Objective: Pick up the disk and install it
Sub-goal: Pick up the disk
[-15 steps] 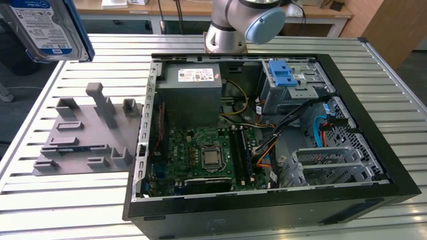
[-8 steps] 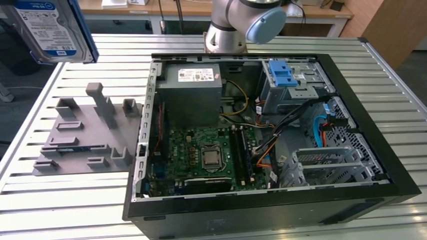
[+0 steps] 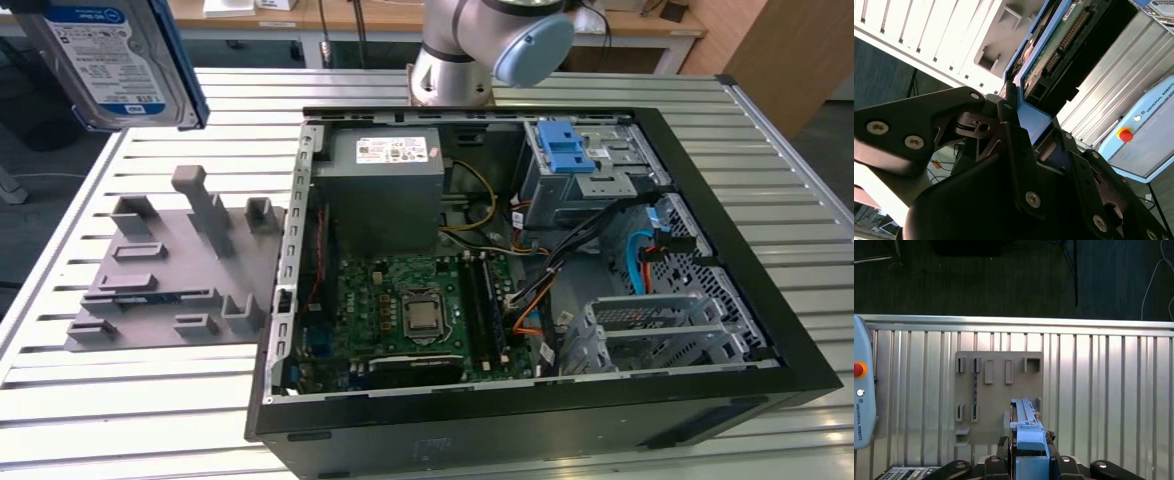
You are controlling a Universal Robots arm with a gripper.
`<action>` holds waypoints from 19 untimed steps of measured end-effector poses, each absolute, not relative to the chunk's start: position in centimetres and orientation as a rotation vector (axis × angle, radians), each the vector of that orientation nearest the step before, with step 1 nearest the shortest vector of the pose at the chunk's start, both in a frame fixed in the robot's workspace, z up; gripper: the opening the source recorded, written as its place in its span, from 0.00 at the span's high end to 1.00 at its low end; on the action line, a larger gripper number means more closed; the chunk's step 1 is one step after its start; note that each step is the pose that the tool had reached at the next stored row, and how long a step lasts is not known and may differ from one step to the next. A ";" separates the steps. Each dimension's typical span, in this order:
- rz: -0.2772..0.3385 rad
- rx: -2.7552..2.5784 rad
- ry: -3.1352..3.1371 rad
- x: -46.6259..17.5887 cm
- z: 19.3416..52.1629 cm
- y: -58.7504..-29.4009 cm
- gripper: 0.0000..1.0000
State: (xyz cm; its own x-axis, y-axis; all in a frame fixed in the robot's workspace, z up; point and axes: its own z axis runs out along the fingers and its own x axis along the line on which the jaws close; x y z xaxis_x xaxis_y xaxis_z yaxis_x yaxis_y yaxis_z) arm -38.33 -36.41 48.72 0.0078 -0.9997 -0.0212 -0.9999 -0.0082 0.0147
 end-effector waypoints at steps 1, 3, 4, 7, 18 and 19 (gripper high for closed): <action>0.040 -2.227 2.209 -38.2 48.7 -36.5 0.64; 0.040 -2.227 2.210 -37.8 48.7 -36.6 0.64; 0.040 -2.227 2.210 -37.6 48.7 -36.6 0.64; 0.040 -2.226 2.210 -37.1 48.7 -36.8 0.64; 0.040 -2.225 2.211 -35.2 48.7 -37.3 0.64; 0.040 -2.225 2.211 -35.0 48.7 -37.3 0.64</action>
